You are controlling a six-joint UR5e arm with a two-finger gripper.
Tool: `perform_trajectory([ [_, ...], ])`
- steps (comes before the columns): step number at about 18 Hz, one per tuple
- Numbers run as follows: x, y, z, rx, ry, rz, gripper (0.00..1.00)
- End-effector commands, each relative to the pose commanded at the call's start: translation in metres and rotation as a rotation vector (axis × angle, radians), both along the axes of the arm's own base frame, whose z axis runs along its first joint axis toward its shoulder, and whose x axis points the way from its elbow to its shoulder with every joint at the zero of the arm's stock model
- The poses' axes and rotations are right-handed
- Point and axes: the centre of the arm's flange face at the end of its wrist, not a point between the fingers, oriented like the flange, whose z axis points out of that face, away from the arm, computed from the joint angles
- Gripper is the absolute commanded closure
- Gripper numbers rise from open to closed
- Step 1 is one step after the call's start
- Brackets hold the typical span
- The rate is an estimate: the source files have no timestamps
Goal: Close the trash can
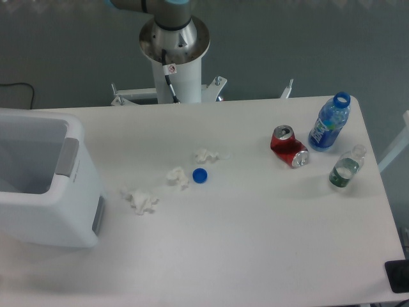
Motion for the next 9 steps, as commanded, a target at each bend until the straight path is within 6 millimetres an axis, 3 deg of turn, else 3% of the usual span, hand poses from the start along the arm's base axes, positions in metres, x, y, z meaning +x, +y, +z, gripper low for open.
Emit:
perform_trajectory([
  [9,0.004,0.004,0.011,0.019,-0.022,0.013,0.73],
])
